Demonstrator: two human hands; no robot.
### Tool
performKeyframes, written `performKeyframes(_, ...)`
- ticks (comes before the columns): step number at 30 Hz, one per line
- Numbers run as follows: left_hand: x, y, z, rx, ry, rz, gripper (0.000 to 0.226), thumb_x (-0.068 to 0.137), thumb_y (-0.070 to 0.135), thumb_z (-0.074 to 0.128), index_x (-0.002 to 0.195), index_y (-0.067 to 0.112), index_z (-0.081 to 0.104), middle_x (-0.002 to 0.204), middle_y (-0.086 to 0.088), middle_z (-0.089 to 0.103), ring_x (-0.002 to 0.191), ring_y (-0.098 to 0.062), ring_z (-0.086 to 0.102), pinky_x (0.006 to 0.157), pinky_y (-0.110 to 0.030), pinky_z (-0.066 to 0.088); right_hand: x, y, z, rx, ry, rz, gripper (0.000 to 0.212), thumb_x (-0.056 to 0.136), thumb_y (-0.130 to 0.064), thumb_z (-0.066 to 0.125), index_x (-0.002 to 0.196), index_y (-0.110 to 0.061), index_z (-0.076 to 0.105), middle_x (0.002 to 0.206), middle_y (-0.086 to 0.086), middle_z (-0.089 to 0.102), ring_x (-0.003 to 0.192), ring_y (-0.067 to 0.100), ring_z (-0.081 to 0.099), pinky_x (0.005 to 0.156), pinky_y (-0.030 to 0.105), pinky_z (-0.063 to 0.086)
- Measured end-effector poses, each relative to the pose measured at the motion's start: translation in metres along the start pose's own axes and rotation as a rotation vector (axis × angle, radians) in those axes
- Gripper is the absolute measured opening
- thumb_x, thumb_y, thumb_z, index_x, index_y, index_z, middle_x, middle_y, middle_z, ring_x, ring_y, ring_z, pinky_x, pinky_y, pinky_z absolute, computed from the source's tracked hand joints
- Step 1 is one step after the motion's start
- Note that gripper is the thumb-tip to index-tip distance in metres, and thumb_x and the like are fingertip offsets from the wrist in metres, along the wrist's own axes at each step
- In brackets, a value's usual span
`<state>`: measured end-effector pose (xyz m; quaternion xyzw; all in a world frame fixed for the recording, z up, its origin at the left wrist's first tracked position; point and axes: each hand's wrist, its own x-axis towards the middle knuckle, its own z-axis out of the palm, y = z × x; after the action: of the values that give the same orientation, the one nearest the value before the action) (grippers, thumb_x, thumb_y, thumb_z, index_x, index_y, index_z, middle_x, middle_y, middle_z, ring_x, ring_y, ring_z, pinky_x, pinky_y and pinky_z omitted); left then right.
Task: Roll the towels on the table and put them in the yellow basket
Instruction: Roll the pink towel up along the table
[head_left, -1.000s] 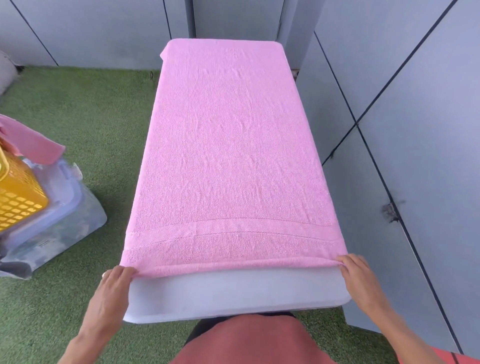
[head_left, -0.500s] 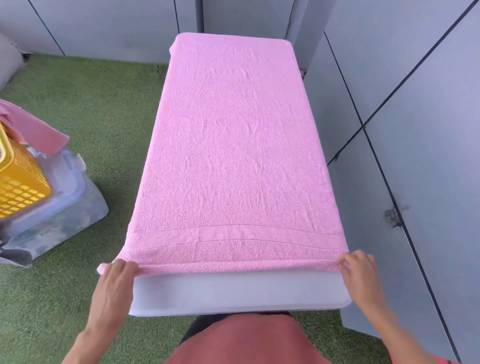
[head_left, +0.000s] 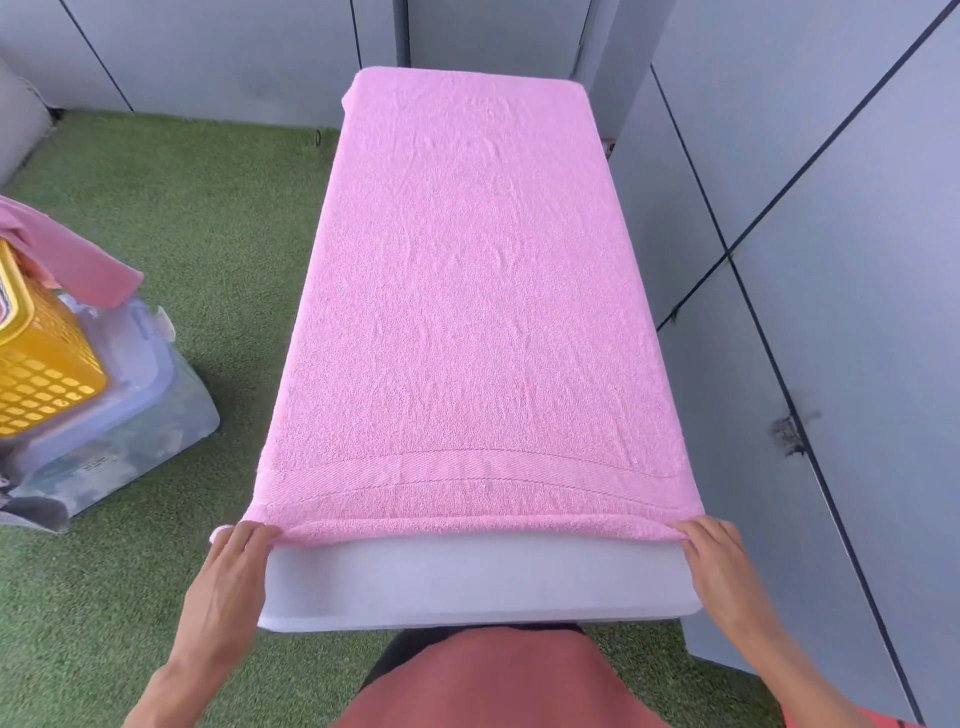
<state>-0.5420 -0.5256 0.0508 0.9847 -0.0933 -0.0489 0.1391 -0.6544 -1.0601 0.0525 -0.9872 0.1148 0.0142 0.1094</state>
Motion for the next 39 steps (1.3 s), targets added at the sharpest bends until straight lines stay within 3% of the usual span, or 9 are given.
performKeyframes(3,0.012,-0.007,-0.009,-0.036,-0.074,-0.053,0.038,0.082,-0.018,0.053,0.106,0.007,0.068,0.1,-0.004,0.067,0.091,-0.023,0.055,0.073,-0.036,0.049,0.002,0.009,-0.013,0.097,-0.138,0.04,0.024,0.087,0.006,0.061,0.102,-0.01,0.071,0.096,-0.002,0.066,0.092,0.023,0.057,0.078,0.025,0.037)
performKeyframes(6,0.034,-0.007,-0.014,-0.11,-0.148,-0.106,0.029,0.093,-0.007,0.046,0.106,0.006,0.07,0.098,-0.005,0.067,0.091,-0.02,0.055,0.079,-0.032,0.045,0.025,0.009,-0.029,0.293,-0.307,0.173,0.019,0.09,-0.006,0.062,0.096,-0.022,0.069,0.092,-0.007,0.068,0.087,0.011,0.061,0.072,0.016,0.04)
performKeyframes(13,0.05,-0.012,-0.011,-0.172,-0.133,-0.103,0.023,0.093,-0.001,0.049,0.098,0.009,0.069,0.09,-0.001,0.062,0.083,-0.018,0.056,0.072,-0.033,0.048,0.042,0.002,-0.024,0.522,-0.12,0.456,0.015,0.08,-0.008,0.074,0.08,-0.022,0.067,0.079,0.0,0.069,0.08,0.019,0.065,0.069,0.026,0.045)
performKeyframes(19,0.04,-0.011,-0.012,-0.03,-0.223,0.008,0.018,0.091,0.004,0.053,0.103,0.011,0.065,0.098,0.002,0.064,0.093,-0.014,0.053,0.083,-0.03,0.047,0.025,-0.006,-0.028,0.364,-0.155,0.205,0.016,0.084,0.0,0.067,0.092,-0.013,0.07,0.087,-0.006,0.06,0.083,0.001,0.057,0.072,0.006,0.04)
performKeyframes(23,0.029,-0.02,-0.012,-0.02,-0.288,0.026,0.019,0.095,0.007,0.049,0.104,0.015,0.063,0.101,0.005,0.063,0.094,-0.01,0.053,0.082,-0.024,0.043,0.0,0.006,-0.026,0.24,-0.158,0.085,0.015,0.088,-0.005,0.065,0.095,-0.018,0.066,0.09,-0.018,0.058,0.09,0.01,0.054,0.075,0.022,0.039)
performKeyframes(27,0.05,-0.016,-0.021,-0.118,-0.451,-0.127,0.017,0.095,0.008,0.052,0.102,0.018,0.063,0.096,0.004,0.064,0.085,-0.009,0.058,0.07,-0.019,0.043,0.008,0.009,-0.03,0.29,-0.219,0.137,0.018,0.089,-0.006,0.064,0.092,-0.024,0.065,0.087,-0.012,0.064,0.087,0.007,0.057,0.072,0.019,0.041)
performKeyframes(31,0.06,-0.009,-0.026,-0.248,-0.285,-0.174,0.016,0.087,0.009,0.066,0.081,0.023,0.062,0.087,0.004,0.06,0.073,-0.012,0.059,0.061,-0.022,0.044,0.029,-0.001,-0.033,0.388,-0.169,0.27,0.03,0.083,-0.003,0.069,0.077,-0.031,0.06,0.08,-0.004,0.064,0.077,0.007,0.058,0.069,0.01,0.041)
performKeyframes(36,0.019,0.006,-0.008,-0.024,0.027,0.035,0.025,0.073,-0.014,0.069,0.088,0.006,0.064,0.09,-0.003,0.055,0.072,-0.019,0.054,0.053,-0.032,0.05,0.014,-0.015,-0.019,0.107,0.065,0.286,0.014,0.082,-0.004,0.069,0.082,-0.017,0.072,0.086,-0.003,0.049,0.09,0.019,0.039,0.079,0.032,0.037)
performKeyframes(39,-0.007,0.018,0.013,0.012,0.117,0.072,0.049,0.065,-0.024,0.064,0.107,-0.001,0.059,0.11,-0.014,0.055,0.098,-0.031,0.053,0.077,-0.044,0.051,-0.004,-0.025,-0.006,0.093,0.083,0.219,0.015,0.082,0.004,0.068,0.095,-0.002,0.072,0.092,0.005,0.053,0.093,0.023,0.044,0.078,0.037,0.046)
